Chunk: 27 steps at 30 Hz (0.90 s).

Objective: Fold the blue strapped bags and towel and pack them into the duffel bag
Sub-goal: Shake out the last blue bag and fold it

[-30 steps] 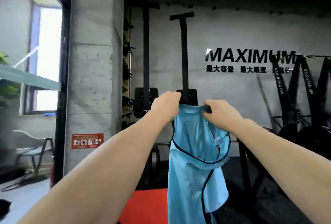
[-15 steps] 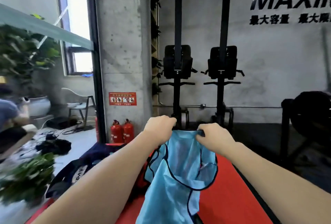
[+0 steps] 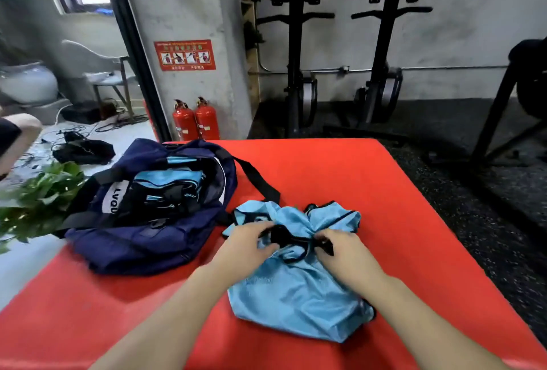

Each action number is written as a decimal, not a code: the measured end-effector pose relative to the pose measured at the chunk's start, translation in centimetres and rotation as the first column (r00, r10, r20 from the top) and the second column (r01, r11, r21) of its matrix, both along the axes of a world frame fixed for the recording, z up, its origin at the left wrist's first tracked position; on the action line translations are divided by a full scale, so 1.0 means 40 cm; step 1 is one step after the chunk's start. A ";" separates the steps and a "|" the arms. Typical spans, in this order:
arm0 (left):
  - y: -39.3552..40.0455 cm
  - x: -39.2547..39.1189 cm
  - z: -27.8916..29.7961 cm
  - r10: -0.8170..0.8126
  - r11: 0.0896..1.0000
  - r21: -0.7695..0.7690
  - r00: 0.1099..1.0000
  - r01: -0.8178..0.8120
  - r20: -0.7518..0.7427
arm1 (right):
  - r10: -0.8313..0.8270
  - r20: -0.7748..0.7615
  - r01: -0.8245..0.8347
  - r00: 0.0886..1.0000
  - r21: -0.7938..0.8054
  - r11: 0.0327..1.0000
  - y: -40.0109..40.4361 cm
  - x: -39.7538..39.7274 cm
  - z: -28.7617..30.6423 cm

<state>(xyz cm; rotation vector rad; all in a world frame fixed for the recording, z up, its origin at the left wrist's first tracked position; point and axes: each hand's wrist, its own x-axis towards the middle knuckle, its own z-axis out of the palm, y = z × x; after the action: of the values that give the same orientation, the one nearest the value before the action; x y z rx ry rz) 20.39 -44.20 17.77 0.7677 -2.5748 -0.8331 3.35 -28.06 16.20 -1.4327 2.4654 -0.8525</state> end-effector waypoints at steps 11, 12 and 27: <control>-0.007 0.041 0.007 -0.002 1.000 -0.023 1.000 0.002 -0.025 | 0.113 -0.002 -0.113 0.994 -0.053 0.992 0.038 -0.007 0.043; -0.003 0.049 0.006 -0.013 0.999 -0.038 1.000 0.013 -0.012 | 0.124 -0.001 -0.124 0.992 -0.057 0.991 0.052 0.004 0.046; 0.125 0.218 -0.031 -0.302 0.940 -0.130 0.945 0.317 0.122 | 0.411 0.022 -0.400 0.911 0.290 0.870 0.169 0.125 0.010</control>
<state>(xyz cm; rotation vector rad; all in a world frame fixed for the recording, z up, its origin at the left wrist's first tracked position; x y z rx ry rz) 29.11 -39.22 16.54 0.3733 -2.8565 -0.6923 8.34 -21.28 16.59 -1.7697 2.0781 -0.3613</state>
